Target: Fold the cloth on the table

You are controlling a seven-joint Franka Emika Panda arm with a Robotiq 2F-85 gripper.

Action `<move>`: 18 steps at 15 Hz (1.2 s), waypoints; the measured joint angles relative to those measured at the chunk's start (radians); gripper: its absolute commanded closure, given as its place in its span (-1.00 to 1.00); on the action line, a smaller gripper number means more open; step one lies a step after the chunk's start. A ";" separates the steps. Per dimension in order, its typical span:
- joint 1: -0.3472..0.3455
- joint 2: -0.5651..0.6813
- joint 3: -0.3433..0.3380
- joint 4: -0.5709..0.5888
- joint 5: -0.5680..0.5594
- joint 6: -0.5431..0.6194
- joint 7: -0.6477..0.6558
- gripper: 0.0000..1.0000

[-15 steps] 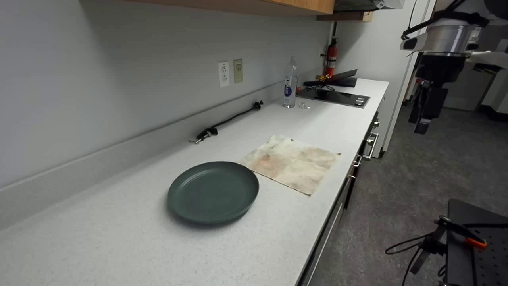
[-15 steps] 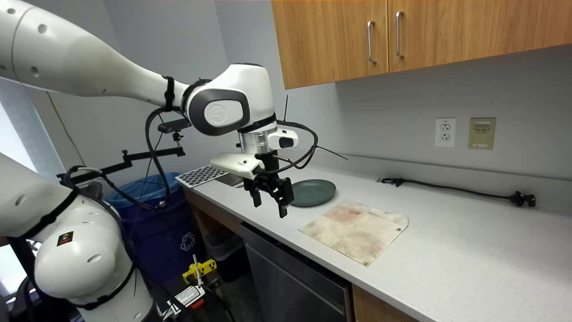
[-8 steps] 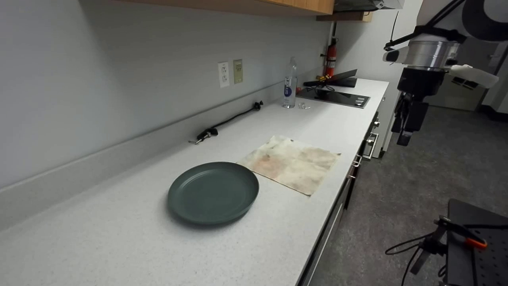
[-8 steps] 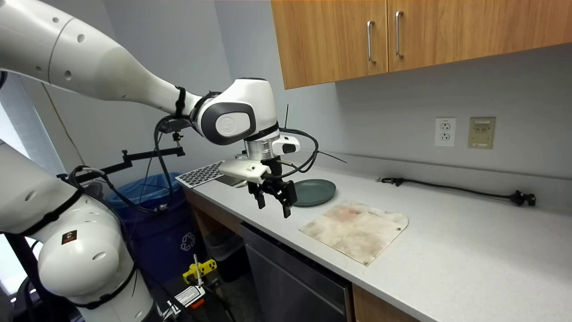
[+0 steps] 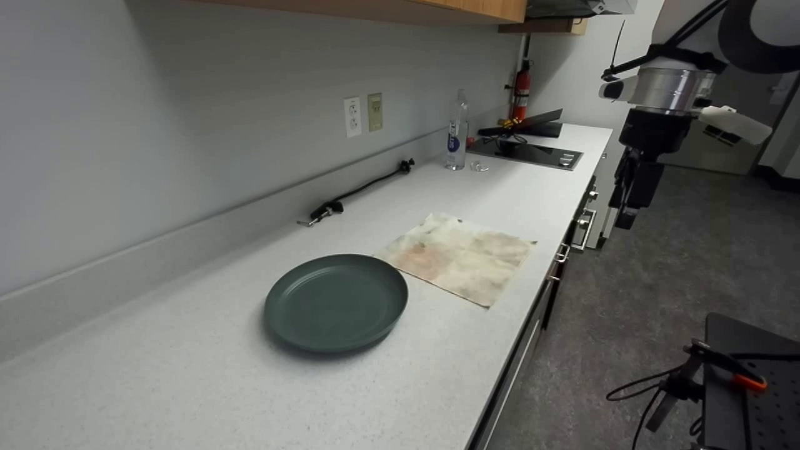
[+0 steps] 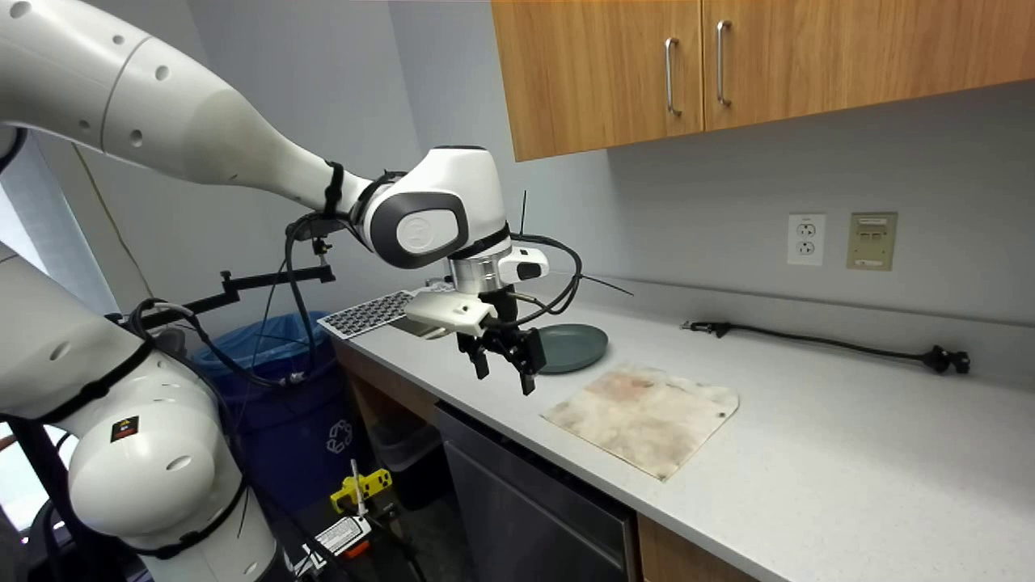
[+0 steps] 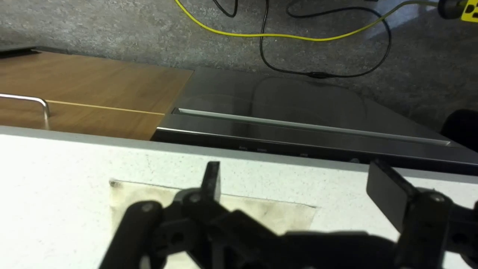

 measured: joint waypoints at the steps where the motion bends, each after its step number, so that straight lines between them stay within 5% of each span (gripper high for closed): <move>1: 0.000 0.020 0.004 0.003 0.000 0.033 0.000 -1.00; 6: 0.003 0.204 0.048 0.076 0.000 0.149 0.017 -1.00; 18: 0.022 0.520 0.219 0.277 0.000 0.158 0.075 -1.00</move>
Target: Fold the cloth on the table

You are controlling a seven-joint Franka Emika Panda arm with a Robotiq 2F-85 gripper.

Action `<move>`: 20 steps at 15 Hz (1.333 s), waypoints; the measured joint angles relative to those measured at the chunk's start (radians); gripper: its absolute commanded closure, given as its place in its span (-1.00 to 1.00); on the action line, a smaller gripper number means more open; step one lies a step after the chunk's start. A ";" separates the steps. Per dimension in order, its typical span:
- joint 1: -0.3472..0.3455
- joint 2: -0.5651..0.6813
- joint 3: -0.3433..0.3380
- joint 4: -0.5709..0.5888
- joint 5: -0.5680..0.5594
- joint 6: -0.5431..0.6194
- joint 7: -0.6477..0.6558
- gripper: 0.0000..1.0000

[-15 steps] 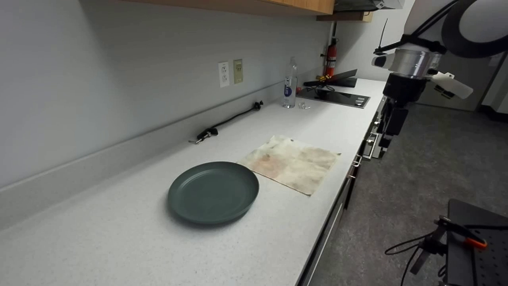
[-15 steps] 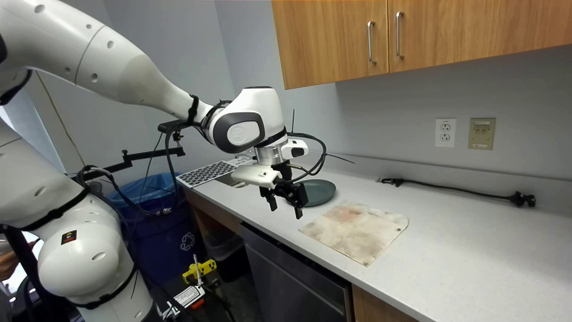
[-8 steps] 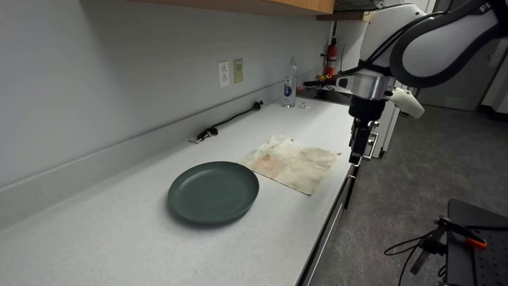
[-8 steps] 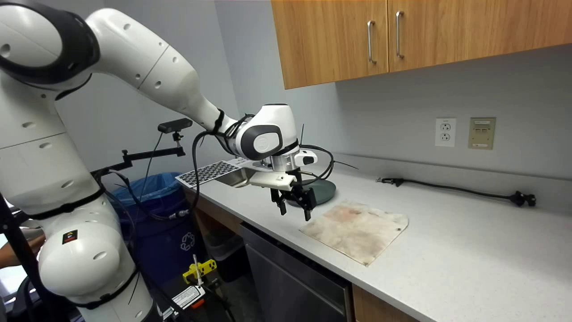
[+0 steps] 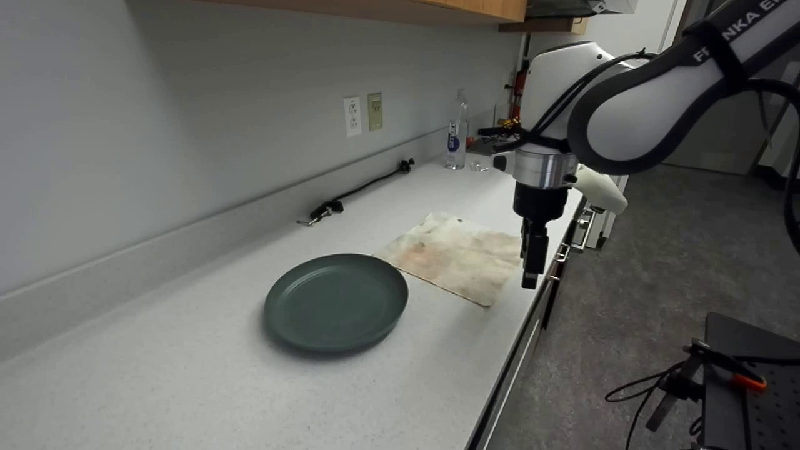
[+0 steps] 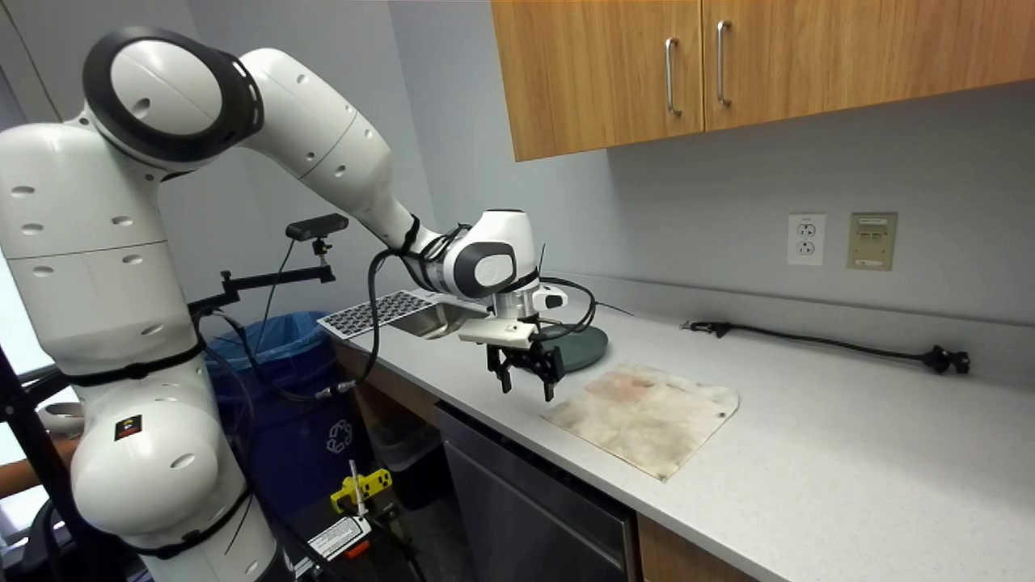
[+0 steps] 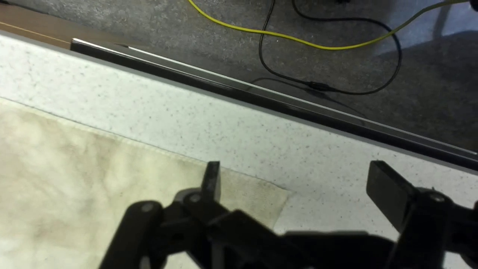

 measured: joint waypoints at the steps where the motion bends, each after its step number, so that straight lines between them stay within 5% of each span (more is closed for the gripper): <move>1: 0.001 0.017 0.008 0.011 0.000 0.003 0.006 -1.00; 20: -0.046 0.295 0.020 0.217 -0.001 0.062 0.014 -1.00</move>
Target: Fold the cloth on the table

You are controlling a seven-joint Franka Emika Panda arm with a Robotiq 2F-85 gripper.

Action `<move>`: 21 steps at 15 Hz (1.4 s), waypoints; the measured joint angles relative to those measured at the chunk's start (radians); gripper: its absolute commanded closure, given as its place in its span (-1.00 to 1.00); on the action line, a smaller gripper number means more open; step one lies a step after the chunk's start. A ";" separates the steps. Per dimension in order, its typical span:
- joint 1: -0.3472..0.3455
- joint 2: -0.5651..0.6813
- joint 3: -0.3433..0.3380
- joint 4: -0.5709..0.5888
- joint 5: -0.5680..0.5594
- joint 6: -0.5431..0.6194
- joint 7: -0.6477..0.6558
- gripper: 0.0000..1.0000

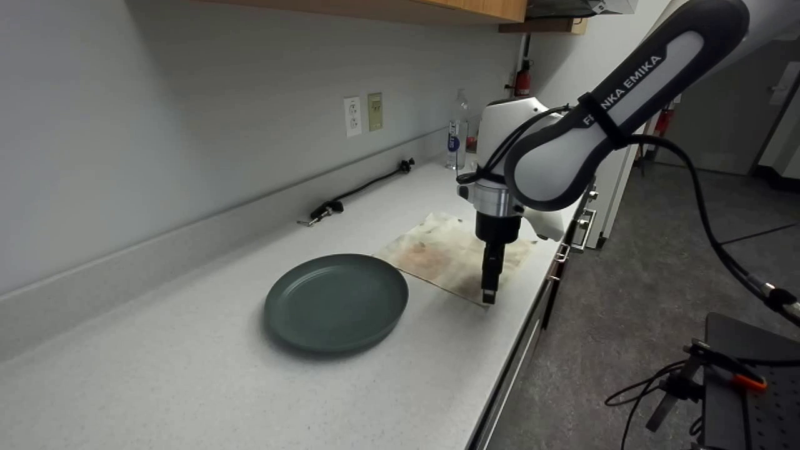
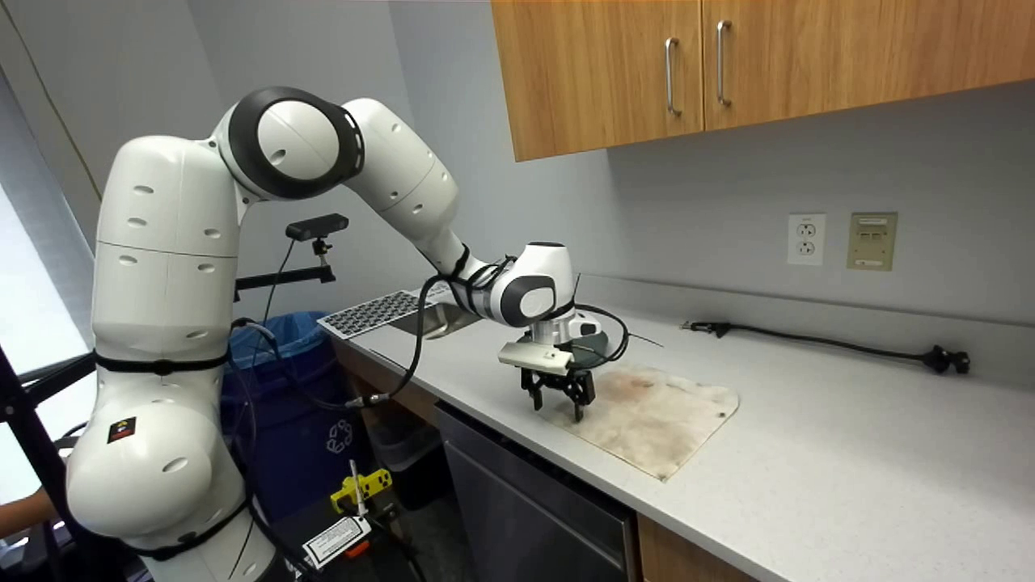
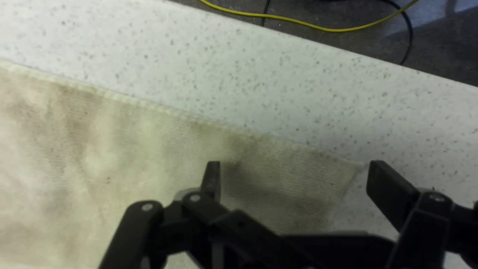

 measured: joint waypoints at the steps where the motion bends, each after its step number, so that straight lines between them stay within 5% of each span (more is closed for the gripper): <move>1: -0.004 0.005 0.000 0.000 0.001 0.009 0.000 -1.00; 9: -0.005 0.015 0.014 -0.017 0.001 0.040 0.000 -0.98; 10: -0.005 0.015 0.014 -0.018 0.001 0.043 0.000 -0.81; 15: -0.005 0.015 0.013 -0.022 0.001 0.055 0.000 -1.00; 21: -0.013 0.012 0.010 -0.022 0.001 0.055 0.007 -1.00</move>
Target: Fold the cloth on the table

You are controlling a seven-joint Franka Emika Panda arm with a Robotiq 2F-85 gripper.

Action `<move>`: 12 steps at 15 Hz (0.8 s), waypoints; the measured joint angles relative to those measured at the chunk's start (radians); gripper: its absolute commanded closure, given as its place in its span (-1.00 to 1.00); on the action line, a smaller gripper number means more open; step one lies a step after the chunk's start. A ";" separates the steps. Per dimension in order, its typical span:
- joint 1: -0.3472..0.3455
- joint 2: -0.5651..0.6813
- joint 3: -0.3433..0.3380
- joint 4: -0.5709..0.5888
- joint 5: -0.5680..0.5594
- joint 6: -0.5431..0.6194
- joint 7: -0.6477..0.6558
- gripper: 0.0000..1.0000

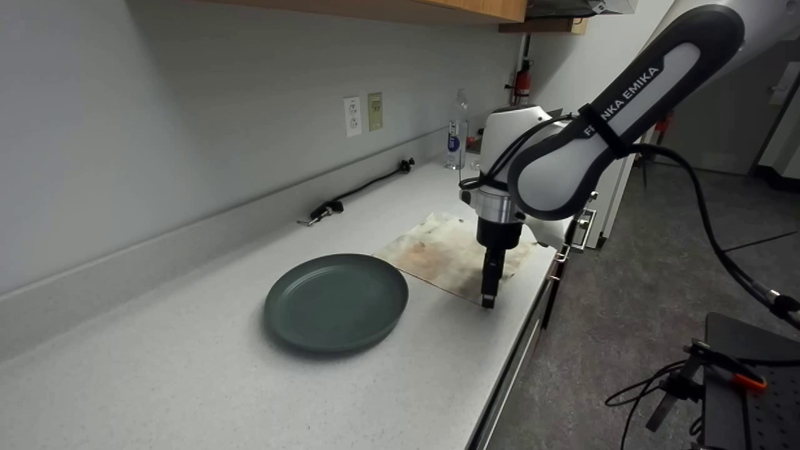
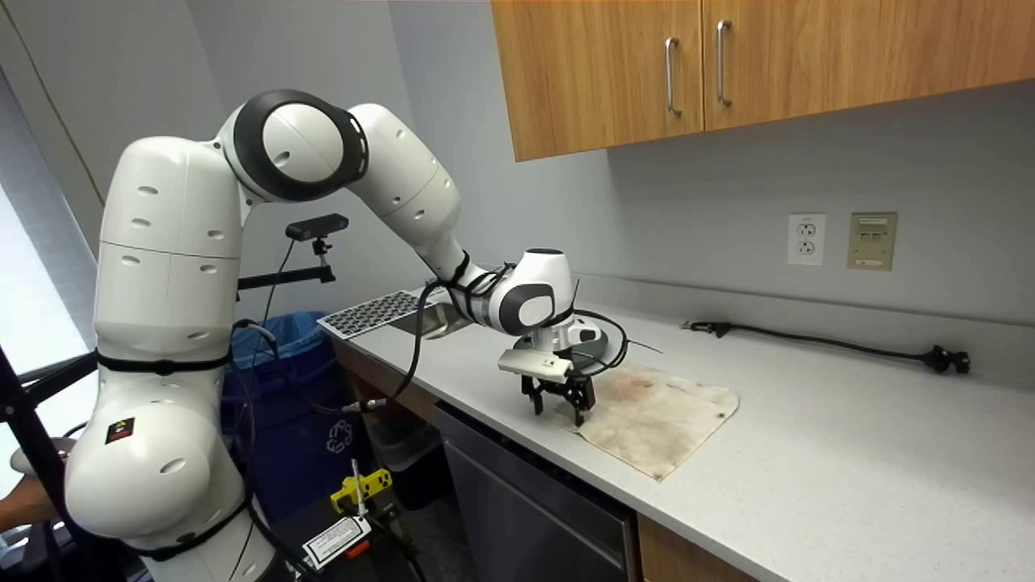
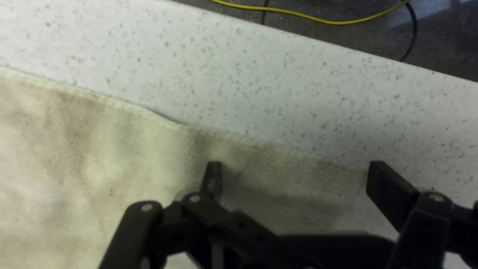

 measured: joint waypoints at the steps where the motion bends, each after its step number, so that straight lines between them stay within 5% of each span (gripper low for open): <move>1: -0.004 -0.001 -0.001 0.000 0.000 0.000 0.000 -1.00; 12: -0.054 -0.028 -0.029 0.008 0.000 0.000 -0.001 -1.00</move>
